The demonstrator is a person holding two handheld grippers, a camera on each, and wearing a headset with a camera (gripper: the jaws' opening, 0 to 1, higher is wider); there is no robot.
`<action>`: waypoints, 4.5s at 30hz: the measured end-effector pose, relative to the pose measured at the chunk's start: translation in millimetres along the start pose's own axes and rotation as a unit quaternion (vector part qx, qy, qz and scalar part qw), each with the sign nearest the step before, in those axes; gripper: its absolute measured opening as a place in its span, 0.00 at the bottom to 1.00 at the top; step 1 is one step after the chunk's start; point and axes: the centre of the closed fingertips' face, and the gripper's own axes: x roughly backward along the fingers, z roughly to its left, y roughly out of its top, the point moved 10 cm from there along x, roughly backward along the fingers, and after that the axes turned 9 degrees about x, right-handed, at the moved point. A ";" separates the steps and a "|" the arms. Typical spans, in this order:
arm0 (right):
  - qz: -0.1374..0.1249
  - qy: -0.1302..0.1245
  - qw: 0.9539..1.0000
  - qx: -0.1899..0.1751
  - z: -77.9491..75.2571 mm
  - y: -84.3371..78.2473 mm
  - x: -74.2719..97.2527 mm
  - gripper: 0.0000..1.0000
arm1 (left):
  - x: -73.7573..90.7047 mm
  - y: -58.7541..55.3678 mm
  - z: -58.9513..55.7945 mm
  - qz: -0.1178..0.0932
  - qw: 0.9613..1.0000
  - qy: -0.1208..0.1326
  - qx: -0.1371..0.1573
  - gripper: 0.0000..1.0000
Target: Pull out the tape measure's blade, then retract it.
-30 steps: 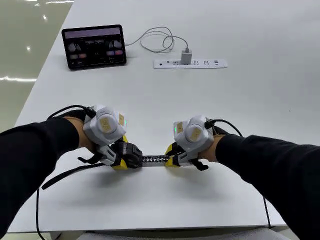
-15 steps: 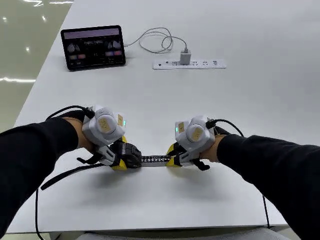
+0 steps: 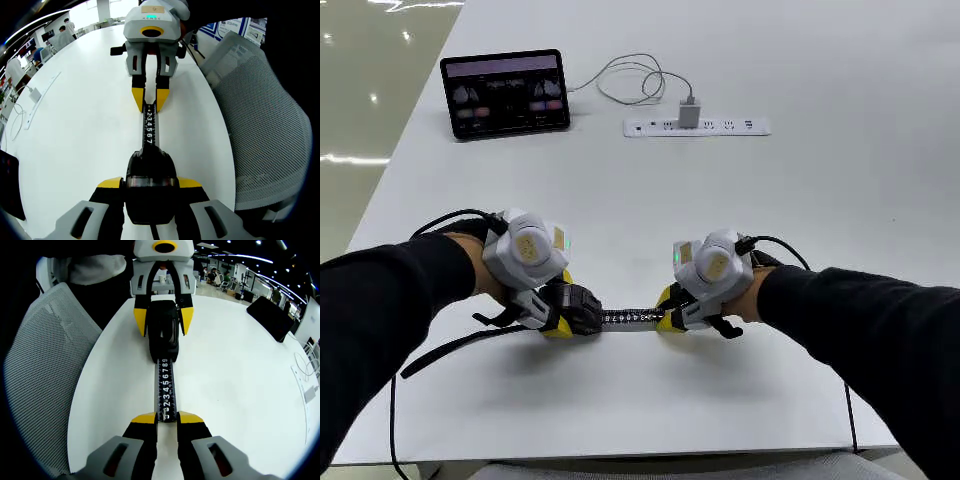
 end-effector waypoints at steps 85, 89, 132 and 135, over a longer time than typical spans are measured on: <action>0.018 -0.011 0.999 -0.029 7.2 -41.4 36.0 0.09 | -1.3 -1.2 1.0 -0.002 1.000 0.002 0.007 0.35; 0.020 -0.012 0.999 -0.028 7.4 -42.4 37.2 0.09 | -0.8 -0.7 -0.1 -0.001 1.000 0.002 0.008 0.35; 0.027 -0.022 0.998 -0.050 13.3 -62.1 54.6 0.09 | -1.4 -1.9 1.7 -0.006 1.000 0.002 0.011 0.35; 0.027 -0.023 0.998 -0.054 13.8 -64.2 56.2 0.09 | -1.6 -1.9 1.7 -0.006 1.000 0.002 0.011 0.35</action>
